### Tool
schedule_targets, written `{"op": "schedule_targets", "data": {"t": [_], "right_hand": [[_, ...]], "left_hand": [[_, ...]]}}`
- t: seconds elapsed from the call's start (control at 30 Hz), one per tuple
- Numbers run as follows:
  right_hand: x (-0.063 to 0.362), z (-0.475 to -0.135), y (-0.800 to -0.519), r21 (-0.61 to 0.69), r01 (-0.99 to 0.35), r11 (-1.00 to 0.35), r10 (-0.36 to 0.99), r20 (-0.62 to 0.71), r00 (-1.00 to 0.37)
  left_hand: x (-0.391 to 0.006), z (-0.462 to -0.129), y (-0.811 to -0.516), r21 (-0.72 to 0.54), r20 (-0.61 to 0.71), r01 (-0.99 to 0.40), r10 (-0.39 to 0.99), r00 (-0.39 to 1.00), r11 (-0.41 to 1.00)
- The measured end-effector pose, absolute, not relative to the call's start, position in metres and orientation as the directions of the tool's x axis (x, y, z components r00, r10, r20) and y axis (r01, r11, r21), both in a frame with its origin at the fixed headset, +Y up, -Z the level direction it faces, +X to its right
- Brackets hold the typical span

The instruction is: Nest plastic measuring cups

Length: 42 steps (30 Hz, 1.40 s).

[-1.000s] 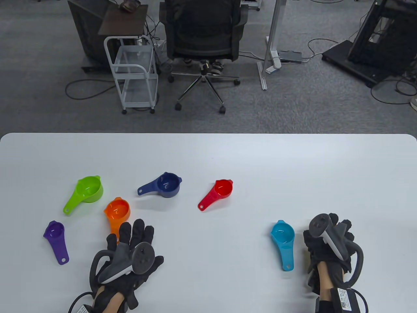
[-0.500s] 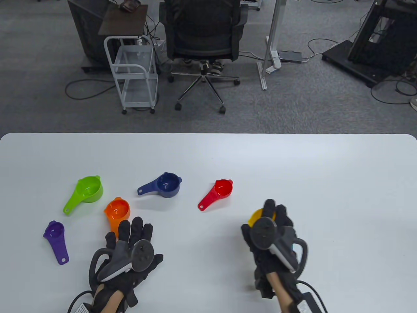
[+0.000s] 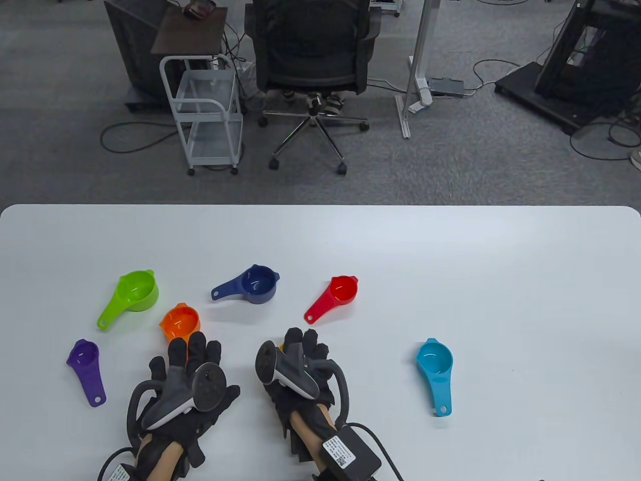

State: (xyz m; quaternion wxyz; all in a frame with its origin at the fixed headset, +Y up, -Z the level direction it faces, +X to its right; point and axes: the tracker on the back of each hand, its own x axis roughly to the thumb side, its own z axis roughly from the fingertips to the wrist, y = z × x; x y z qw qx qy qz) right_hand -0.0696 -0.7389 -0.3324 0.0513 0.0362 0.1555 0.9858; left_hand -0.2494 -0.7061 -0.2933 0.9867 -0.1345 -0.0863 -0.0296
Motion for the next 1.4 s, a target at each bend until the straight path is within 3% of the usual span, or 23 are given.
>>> {"op": "schedule_targets", "data": {"t": [0.47,0.53,0.67,0.8,1.0,1.13,1.17,1.4], "right_hand": [[-0.068,-0.331,-0.743,0.291,-0.101,-0.951,0.119,0.044,-0.992],[-0.063,-0.330,-0.735,0.254,-0.140,-0.957,0.161,0.064,-0.985],[-0.037,-0.319,-0.690,0.016,-0.299,-0.954,0.299,0.108,-0.948],[-0.001,-0.305,-0.665,-0.034,-0.246,-0.969,0.238,0.147,-0.960],[0.049,-0.286,-0.690,-0.086,-0.083,-0.993,0.064,0.201,-0.977],[0.065,-0.290,-0.718,0.006,-0.010,-1.000,0.011,0.191,-0.982],[0.066,-0.291,-0.720,0.056,-0.002,-0.998,0.013,0.181,-0.983],[0.071,-0.285,-0.720,0.039,0.024,-0.999,-0.016,0.195,-0.981]], "left_hand": [[-0.243,-0.291,-0.706,-0.288,0.188,0.094,-0.040,0.981,0.953],[-0.244,-0.291,-0.706,-0.290,0.191,0.087,-0.031,0.981,0.953],[-0.244,-0.289,-0.703,-0.277,0.201,0.082,-0.026,0.979,0.957],[-0.244,-0.289,-0.705,-0.283,0.205,0.085,-0.026,0.978,0.955],[-0.248,-0.292,-0.706,-0.288,0.189,0.075,-0.020,0.982,0.955],[-0.245,-0.298,-0.713,-0.317,0.198,0.095,-0.032,0.980,0.944],[-0.245,-0.301,-0.715,-0.320,0.200,0.102,-0.038,0.979,0.942],[-0.249,-0.304,-0.705,-0.275,0.209,0.078,-0.019,0.978,0.958]]}}
